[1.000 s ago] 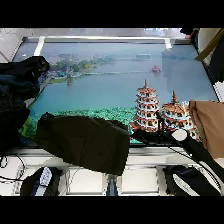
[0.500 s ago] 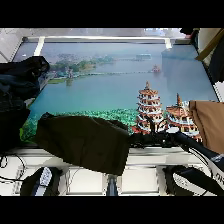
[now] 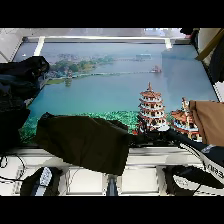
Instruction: Fold the clothes and pants, and hang the long-sleeved shirts on hangers.
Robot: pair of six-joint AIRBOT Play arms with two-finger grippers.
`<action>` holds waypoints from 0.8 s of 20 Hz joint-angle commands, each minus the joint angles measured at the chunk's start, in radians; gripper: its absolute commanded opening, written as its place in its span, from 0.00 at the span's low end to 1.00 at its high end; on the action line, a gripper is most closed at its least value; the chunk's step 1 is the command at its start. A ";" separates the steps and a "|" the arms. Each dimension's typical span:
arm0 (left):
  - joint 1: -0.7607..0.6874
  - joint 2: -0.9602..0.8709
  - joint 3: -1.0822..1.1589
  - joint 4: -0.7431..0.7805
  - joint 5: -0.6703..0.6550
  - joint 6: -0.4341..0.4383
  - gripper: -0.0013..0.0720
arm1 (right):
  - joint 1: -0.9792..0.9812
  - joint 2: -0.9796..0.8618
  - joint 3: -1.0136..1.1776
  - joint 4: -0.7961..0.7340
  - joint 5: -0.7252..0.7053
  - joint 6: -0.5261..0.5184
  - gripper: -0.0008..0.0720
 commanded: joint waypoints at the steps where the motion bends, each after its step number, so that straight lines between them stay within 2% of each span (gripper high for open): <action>1: 0.000 0.001 0.001 0.000 0.000 0.000 0.96 | 0.047 -0.026 0.060 0.042 -0.025 -0.004 0.66; 2: 0.000 0.001 0.001 0.000 0.000 0.000 0.96 | 0.047 -0.026 0.073 0.044 -0.040 -0.003 0.46; 3: 0.000 0.001 0.001 0.000 0.000 0.000 0.96 | 0.047 -0.026 0.085 0.046 -0.060 -0.003 0.21; 4: 0.000 0.001 0.001 0.000 0.000 0.000 0.96 | 0.046 -0.026 0.100 0.048 -0.077 -0.002 0.03; 8: 0.000 0.001 0.001 0.000 0.000 0.000 0.96 | -0.063 -0.005 0.185 0.043 -0.069 -0.003 0.02; 11: 0.000 0.001 0.001 0.000 0.000 0.000 0.96 | -0.289 0.059 0.300 0.035 0.010 0.008 0.02; 13: 0.000 0.001 0.001 0.000 0.000 0.000 0.96 | -0.471 0.106 0.402 -0.035 0.069 0.076 0.02; 16: 0.000 0.001 0.001 0.000 0.000 0.000 0.96 | -0.723 0.162 0.580 -0.249 0.146 0.246 0.02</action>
